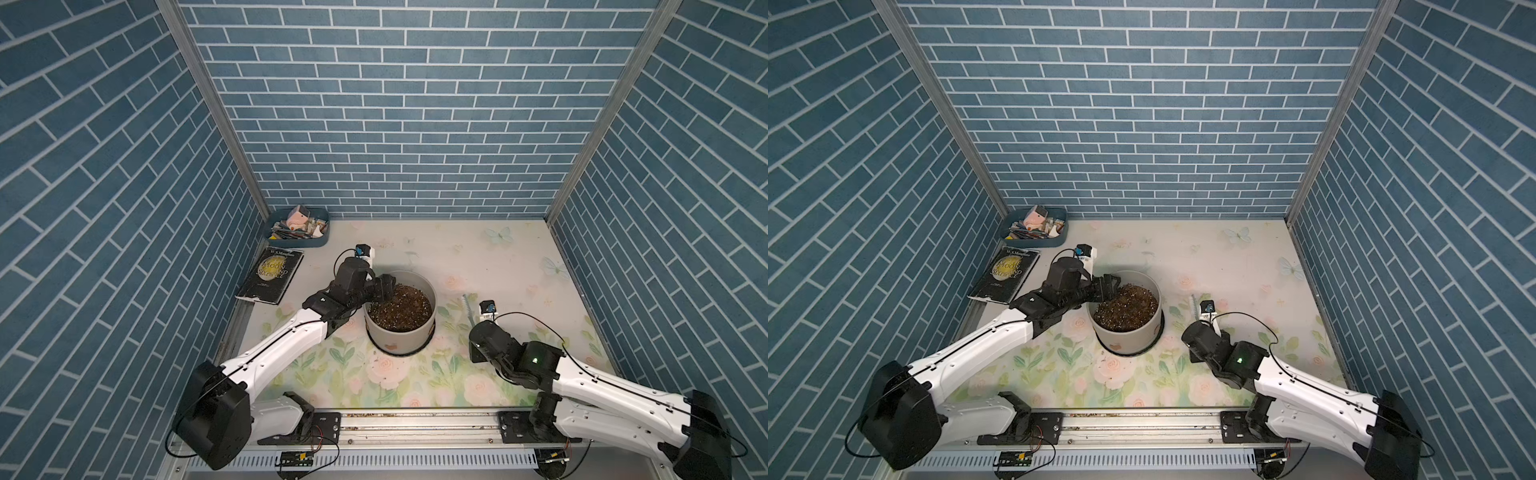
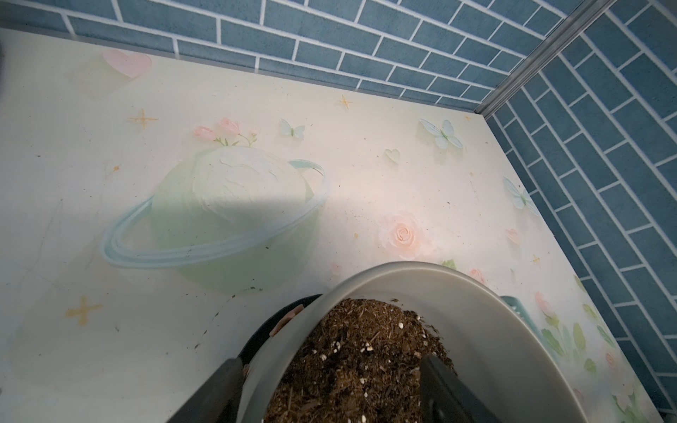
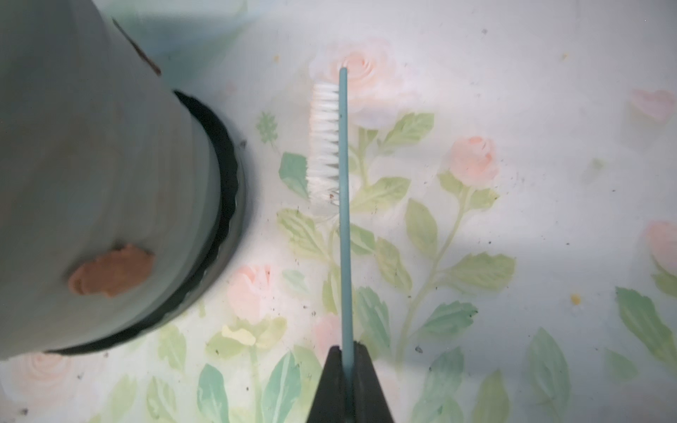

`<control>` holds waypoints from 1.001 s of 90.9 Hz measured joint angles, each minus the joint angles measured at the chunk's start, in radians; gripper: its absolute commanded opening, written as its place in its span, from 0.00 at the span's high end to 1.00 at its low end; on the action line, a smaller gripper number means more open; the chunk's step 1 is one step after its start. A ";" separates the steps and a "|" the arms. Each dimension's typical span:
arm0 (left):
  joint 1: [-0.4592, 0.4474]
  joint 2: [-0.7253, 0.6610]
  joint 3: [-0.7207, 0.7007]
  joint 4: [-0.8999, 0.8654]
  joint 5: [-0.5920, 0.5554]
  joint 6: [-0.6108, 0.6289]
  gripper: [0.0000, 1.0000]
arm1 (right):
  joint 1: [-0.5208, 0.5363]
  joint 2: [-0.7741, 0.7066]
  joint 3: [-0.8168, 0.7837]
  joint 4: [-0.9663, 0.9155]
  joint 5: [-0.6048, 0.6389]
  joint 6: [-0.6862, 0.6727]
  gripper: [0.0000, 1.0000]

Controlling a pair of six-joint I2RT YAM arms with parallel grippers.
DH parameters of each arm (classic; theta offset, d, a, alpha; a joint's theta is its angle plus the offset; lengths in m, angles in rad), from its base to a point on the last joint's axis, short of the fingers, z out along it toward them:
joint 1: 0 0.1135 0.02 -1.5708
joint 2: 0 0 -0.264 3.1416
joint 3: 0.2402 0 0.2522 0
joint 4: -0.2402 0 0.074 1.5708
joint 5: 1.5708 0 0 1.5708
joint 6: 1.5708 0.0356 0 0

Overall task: Scrub the dried mud off the ceramic pot
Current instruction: Rotate the pot on the tray.

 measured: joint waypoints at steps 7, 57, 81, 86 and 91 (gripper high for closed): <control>0.000 -0.002 -0.001 0.000 -0.003 0.008 0.25 | 0.000 -0.015 -0.007 0.008 0.033 0.007 1.00; 0.000 -0.061 -0.024 -0.060 -0.080 0.023 0.46 | 0.001 -0.013 -0.013 0.074 -0.013 0.004 1.00; 0.000 -0.037 -0.034 -0.059 -0.101 0.008 0.58 | 0.011 -0.056 -0.048 0.124 -0.068 0.002 1.00; 0.000 -0.030 -0.034 -0.059 -0.108 -0.004 0.63 | 0.015 -0.057 -0.051 0.128 -0.075 0.003 1.00; 0.000 -0.026 -0.034 -0.060 -0.120 -0.008 0.68 | 0.019 -0.060 -0.056 0.132 -0.079 0.003 1.00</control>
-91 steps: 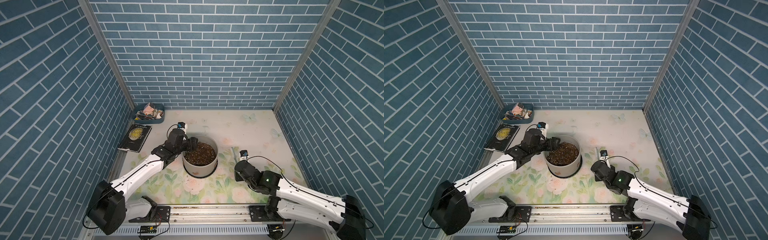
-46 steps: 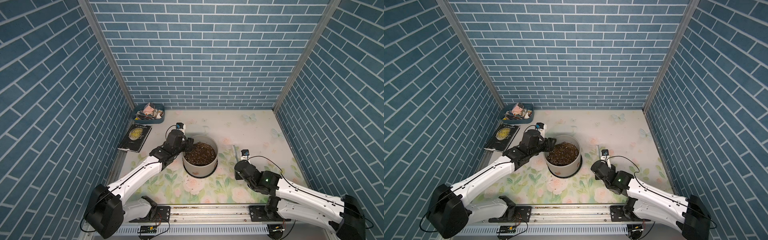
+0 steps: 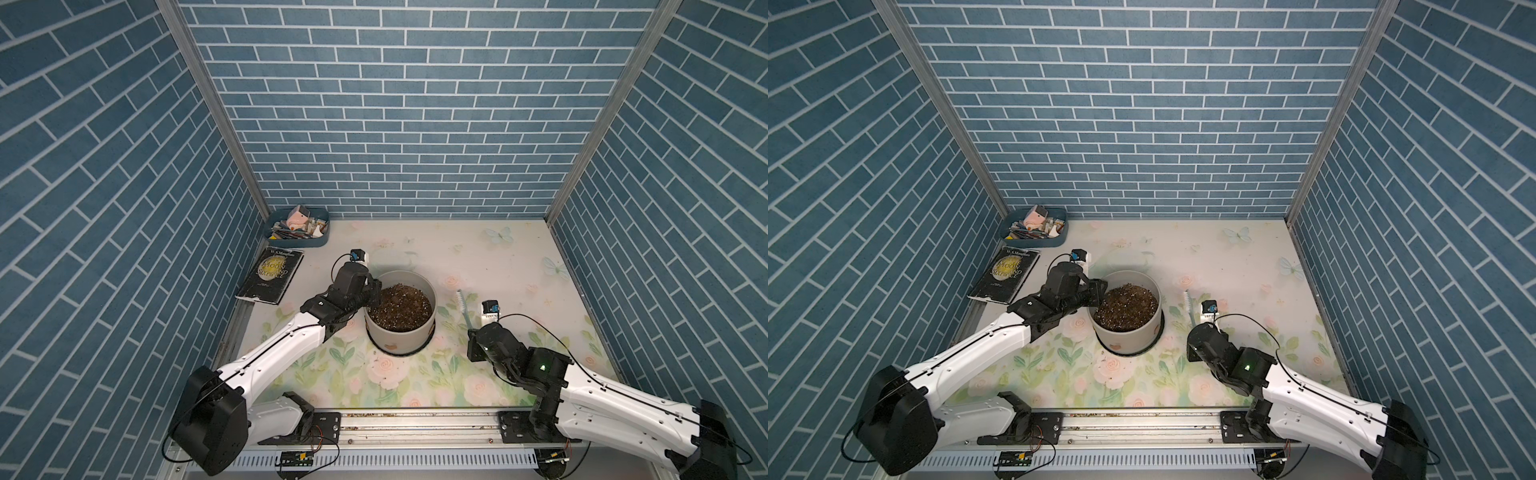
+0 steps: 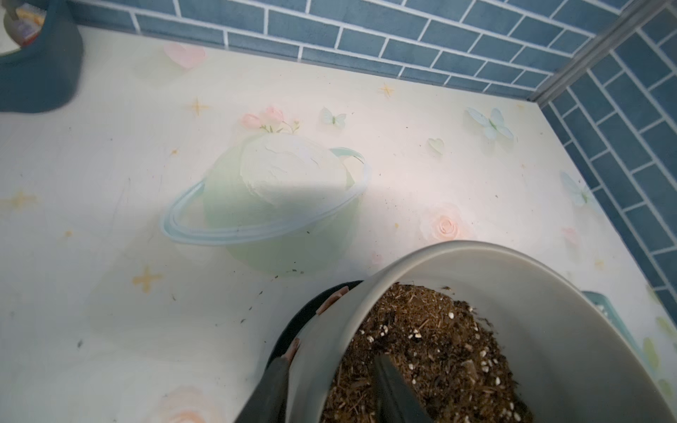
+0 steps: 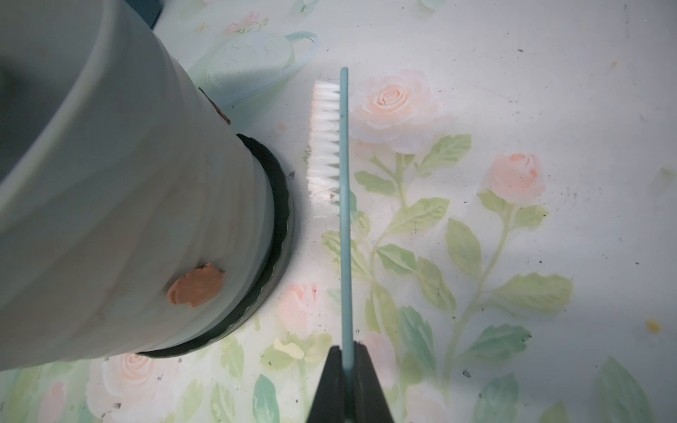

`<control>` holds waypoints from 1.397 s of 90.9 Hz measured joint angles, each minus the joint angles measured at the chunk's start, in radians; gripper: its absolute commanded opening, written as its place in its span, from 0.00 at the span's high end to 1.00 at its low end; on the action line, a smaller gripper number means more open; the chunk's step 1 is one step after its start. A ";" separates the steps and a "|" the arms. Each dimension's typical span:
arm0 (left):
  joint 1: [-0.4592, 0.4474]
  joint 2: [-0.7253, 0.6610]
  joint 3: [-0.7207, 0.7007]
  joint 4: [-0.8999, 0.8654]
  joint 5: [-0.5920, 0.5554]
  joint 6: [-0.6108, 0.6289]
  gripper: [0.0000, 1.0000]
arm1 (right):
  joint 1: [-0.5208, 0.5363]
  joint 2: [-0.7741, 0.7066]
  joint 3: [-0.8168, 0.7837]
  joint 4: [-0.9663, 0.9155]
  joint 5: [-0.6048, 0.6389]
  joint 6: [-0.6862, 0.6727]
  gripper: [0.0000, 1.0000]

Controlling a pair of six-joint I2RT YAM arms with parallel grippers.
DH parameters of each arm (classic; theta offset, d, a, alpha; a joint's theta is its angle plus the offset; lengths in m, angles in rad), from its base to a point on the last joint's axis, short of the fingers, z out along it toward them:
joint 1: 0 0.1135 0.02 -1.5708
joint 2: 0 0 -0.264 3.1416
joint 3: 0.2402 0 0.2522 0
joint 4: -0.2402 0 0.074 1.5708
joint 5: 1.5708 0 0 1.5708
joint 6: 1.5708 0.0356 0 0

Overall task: Scrub the dried mud off the ceramic pot
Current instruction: Rotate the pot on the tray, then brush off the soil from the pot.

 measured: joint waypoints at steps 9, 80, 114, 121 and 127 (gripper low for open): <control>0.001 0.001 0.000 0.000 -0.018 -0.018 0.73 | 0.005 -0.001 -0.013 0.008 -0.003 0.001 1.00; -0.027 -0.079 -0.046 -0.003 -0.029 -0.128 0.50 | 0.009 0.036 -0.056 0.069 -0.034 0.082 1.00; -0.031 -0.003 0.031 0.023 -0.054 -0.086 0.33 | 0.010 0.034 -0.056 0.068 -0.072 0.080 1.00; -0.031 0.026 0.051 0.031 -0.067 -0.065 0.33 | 0.010 0.028 -0.056 0.069 -0.075 0.076 1.00; -0.031 0.047 0.058 0.035 -0.076 -0.051 0.33 | 0.010 0.031 -0.060 0.077 -0.077 0.071 1.00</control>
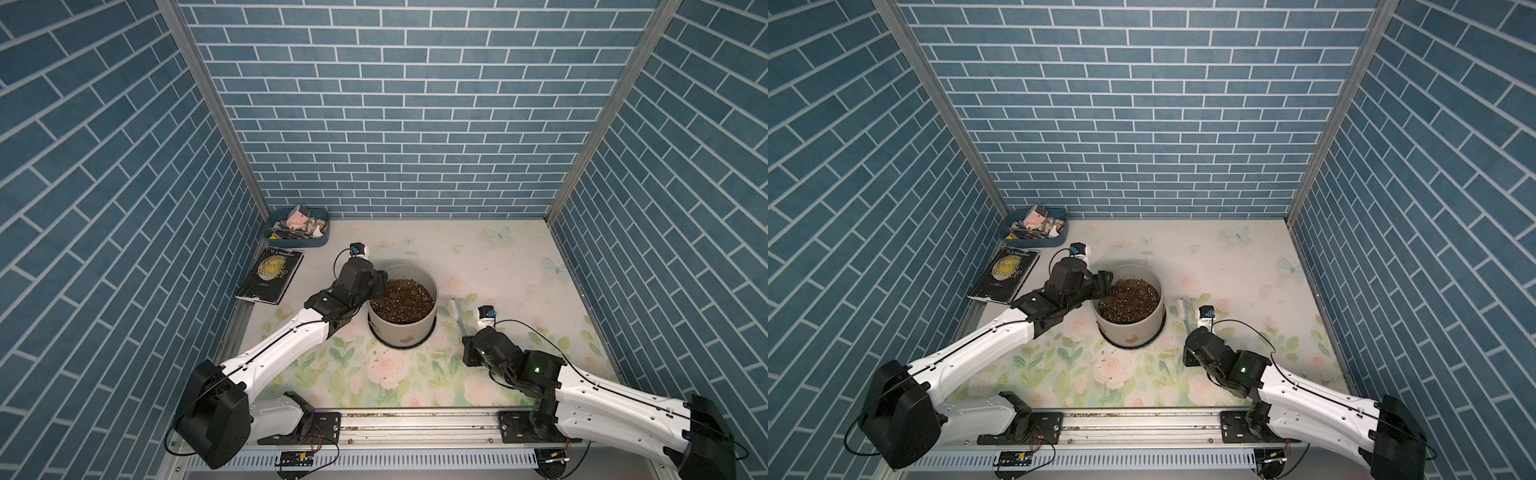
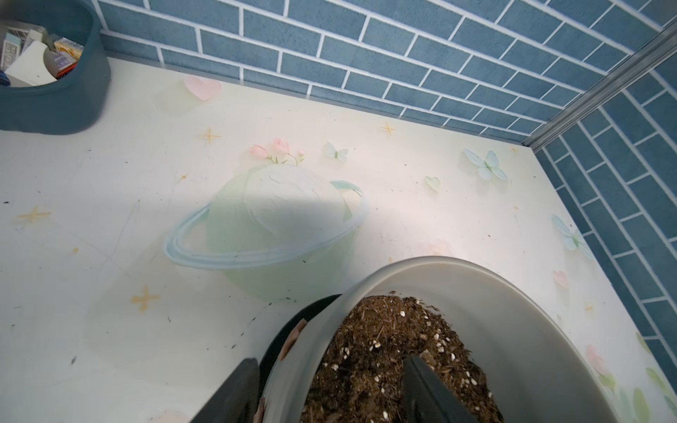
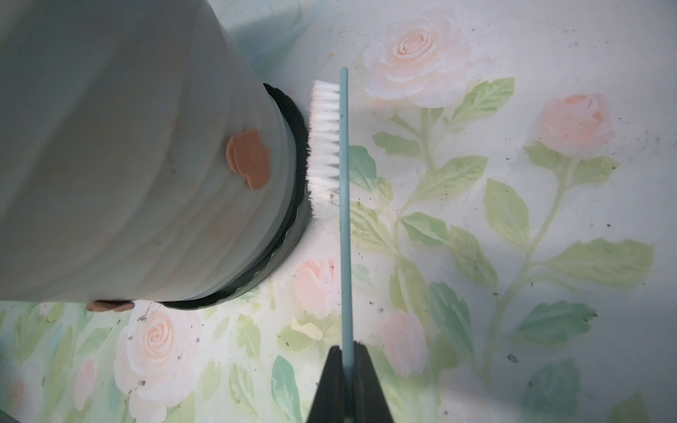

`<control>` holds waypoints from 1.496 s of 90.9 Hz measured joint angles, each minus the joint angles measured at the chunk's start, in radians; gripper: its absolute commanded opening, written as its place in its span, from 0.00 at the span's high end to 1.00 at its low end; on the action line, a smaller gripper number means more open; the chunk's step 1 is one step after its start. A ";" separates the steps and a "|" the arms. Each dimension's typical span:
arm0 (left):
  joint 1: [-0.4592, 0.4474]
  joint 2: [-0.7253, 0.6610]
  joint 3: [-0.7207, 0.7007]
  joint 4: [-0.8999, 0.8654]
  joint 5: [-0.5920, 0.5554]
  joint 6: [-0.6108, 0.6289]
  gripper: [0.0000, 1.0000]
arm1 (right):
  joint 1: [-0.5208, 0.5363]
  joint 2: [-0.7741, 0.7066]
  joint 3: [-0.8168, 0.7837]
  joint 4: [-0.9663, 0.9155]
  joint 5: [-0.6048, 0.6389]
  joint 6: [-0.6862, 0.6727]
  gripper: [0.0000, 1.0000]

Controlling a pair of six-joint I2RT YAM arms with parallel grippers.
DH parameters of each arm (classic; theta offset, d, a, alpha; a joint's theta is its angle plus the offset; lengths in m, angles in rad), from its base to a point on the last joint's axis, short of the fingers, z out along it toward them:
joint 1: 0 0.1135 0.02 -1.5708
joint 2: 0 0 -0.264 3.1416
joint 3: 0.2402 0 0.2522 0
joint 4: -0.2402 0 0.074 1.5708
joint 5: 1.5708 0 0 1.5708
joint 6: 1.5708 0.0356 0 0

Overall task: Scrub the dried mud off the ceramic pot
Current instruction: Brush off the soil from the pot.

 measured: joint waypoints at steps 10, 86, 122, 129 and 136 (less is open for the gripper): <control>0.000 0.024 0.000 -0.001 -0.006 0.014 0.35 | 0.000 0.042 -0.003 0.016 0.000 0.000 1.00; -0.001 -0.006 -0.036 0.003 0.004 0.029 0.57 | 0.015 0.210 -0.012 0.191 -0.043 0.056 1.00; 0.000 -0.019 -0.062 0.004 0.015 0.015 0.62 | 0.015 0.206 -0.017 0.287 -0.079 0.081 1.00; 0.000 -0.019 -0.065 0.004 0.014 0.012 0.63 | 0.015 0.190 -0.033 0.303 -0.088 0.089 1.00; 0.000 -0.019 -0.069 0.006 0.013 0.010 0.65 | 0.015 0.164 -0.055 0.313 -0.096 0.093 1.00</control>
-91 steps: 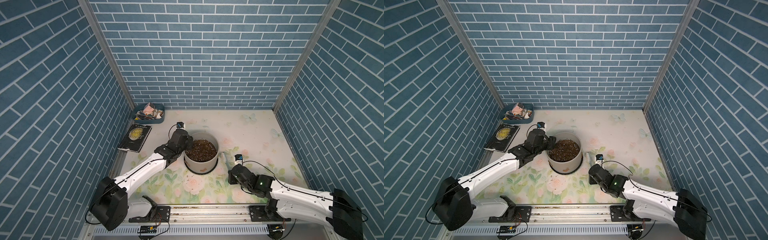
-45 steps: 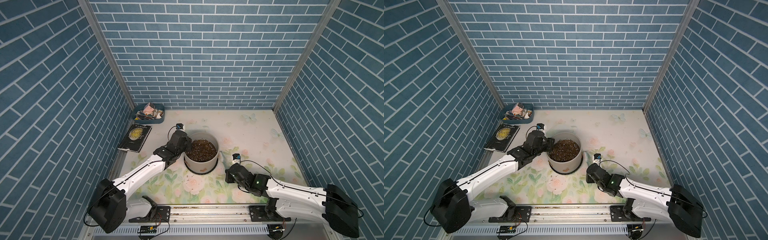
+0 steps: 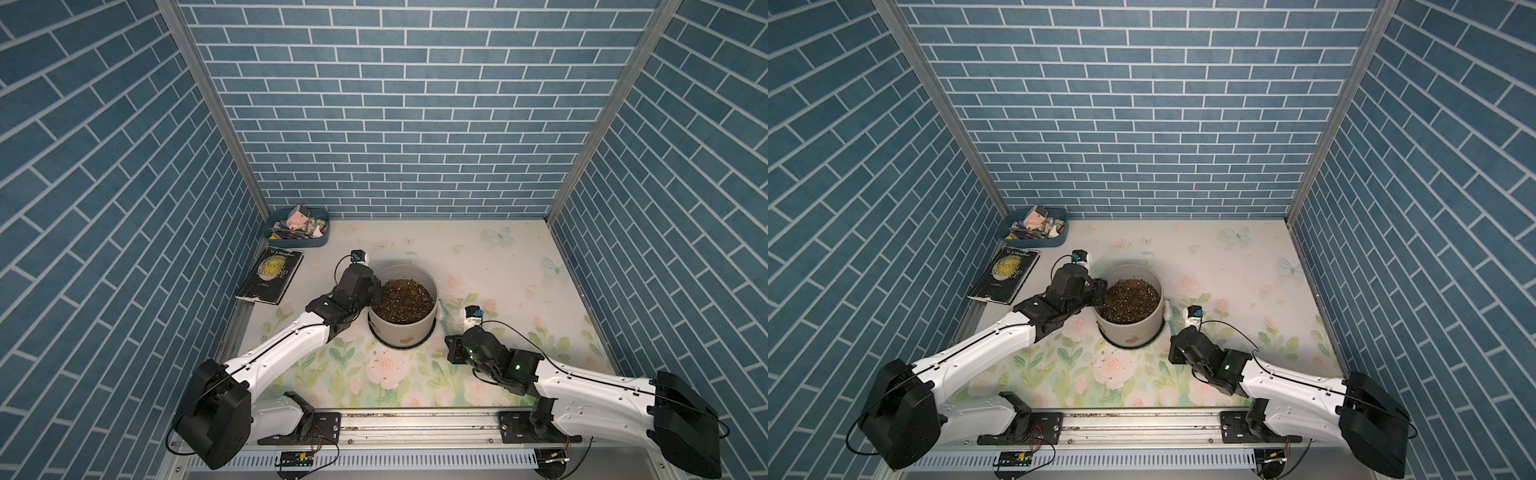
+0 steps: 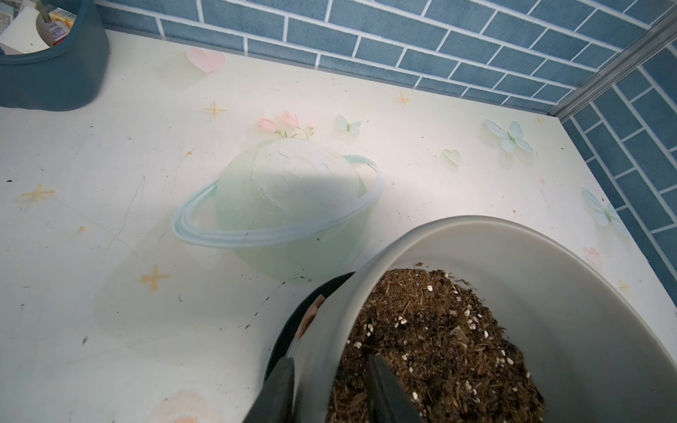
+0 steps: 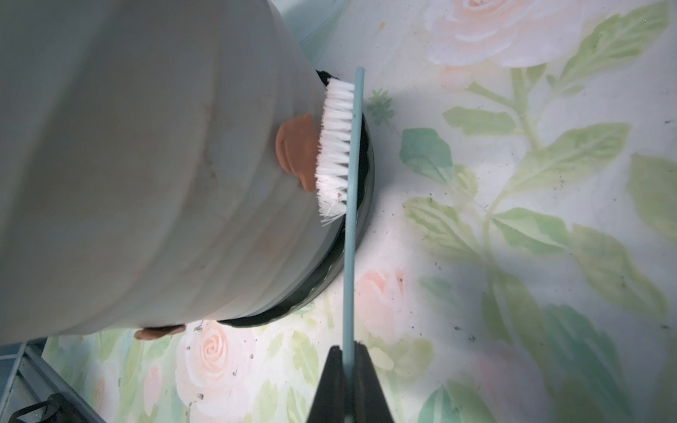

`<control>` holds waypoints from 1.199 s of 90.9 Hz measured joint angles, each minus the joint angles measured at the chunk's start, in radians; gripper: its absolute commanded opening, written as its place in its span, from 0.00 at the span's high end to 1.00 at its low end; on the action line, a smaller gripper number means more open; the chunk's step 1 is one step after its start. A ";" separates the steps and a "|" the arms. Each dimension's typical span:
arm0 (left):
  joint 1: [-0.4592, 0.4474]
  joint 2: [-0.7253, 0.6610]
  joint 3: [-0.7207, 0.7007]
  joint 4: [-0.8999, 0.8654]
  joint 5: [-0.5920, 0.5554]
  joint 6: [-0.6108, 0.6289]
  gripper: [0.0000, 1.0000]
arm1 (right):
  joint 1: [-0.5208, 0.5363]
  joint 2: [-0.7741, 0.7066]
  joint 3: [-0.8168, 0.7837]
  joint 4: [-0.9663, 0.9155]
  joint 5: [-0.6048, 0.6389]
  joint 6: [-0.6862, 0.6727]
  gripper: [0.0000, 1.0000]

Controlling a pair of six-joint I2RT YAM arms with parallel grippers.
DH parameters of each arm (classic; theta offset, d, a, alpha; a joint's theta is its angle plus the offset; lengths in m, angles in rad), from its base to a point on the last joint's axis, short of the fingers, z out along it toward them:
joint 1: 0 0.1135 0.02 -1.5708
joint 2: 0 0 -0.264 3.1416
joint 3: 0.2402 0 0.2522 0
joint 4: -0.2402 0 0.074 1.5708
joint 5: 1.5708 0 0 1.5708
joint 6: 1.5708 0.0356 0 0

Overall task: Scrub the dried mud off the ceramic pot
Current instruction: Brush off the soil from the pot.

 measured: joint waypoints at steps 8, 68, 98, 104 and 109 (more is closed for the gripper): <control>0.002 -0.001 -0.001 0.001 0.000 -0.003 0.66 | 0.001 -0.037 -0.018 0.000 -0.006 0.014 1.00; 0.004 -0.025 -0.035 0.018 -0.018 -0.031 0.80 | 0.034 0.060 -0.023 0.052 0.009 0.077 1.00; 0.002 -0.032 -0.039 0.016 -0.021 -0.027 0.99 | 0.064 0.016 -0.041 0.103 0.005 0.130 1.00; -0.002 -0.032 -0.039 0.015 -0.027 -0.027 1.00 | 0.064 -0.009 -0.055 0.109 0.006 0.145 1.00; -0.004 -0.033 -0.039 0.013 -0.034 -0.027 1.00 | 0.064 -0.031 -0.064 0.113 0.005 0.151 1.00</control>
